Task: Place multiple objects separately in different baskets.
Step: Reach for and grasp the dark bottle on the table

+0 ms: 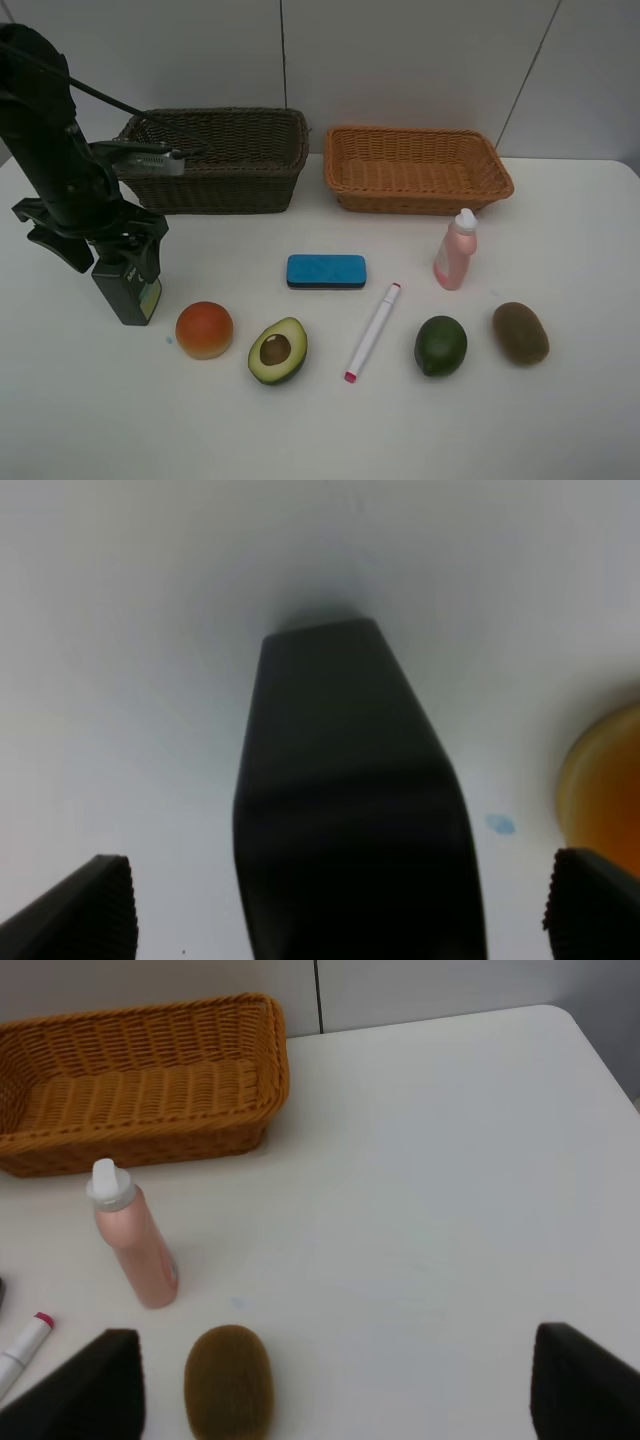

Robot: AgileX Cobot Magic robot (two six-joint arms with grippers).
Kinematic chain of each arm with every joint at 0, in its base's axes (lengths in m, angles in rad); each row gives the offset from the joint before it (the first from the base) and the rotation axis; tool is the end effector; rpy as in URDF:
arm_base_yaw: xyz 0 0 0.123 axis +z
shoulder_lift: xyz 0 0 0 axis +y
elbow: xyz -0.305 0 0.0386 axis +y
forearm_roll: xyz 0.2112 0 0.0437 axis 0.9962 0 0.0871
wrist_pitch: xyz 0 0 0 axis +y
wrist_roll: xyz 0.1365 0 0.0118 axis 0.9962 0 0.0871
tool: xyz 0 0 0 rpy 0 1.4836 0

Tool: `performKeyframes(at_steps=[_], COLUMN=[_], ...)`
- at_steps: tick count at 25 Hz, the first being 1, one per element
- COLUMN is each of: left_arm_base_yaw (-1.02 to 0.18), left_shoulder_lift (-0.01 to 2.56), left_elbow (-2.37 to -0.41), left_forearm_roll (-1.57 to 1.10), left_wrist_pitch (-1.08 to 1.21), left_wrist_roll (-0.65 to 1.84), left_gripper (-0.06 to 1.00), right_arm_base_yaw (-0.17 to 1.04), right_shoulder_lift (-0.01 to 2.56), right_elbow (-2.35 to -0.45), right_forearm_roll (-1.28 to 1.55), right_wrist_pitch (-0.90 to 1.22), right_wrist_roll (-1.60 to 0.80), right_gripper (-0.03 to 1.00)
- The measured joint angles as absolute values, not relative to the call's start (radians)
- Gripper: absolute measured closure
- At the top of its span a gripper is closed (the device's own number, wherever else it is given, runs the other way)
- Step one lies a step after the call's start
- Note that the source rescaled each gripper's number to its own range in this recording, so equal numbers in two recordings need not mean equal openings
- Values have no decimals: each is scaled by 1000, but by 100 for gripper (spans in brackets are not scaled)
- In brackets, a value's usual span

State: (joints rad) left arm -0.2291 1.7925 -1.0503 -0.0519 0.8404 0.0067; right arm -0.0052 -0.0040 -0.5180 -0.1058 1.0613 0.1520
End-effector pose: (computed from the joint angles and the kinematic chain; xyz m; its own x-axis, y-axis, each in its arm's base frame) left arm 0.2911 -0.0733 0.1650 -0.9771 0.1992 -0.0749 0.2026 0.9784 -0.0406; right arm -0.0211 -0.0125 0.2441 -0.4237 0.1019 -0.9001 0.1313 0.9901 0.0503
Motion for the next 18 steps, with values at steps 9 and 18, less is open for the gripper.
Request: performKeyframes(at_steps=[9, 18], left_arm_base_yaw=[-229, -229], left_shoulder_lift=[1793, 1793], left_elbow=[-1050, -1050], left_forearm_roll=[-59, -63], left_wrist_pitch=[845, 850], left_wrist_roll=[0, -25], left_gripper=[33, 94], right_arm_base_yaw=[-5, -5], right_shoulder_lift=[-4, -4], right_elbow=[-518, -518], right_forearm_roll=[-106, -106], right_wrist_pitch=[1061, 1061], right_wrist_roll=[152, 152], right_gripper=[1, 1])
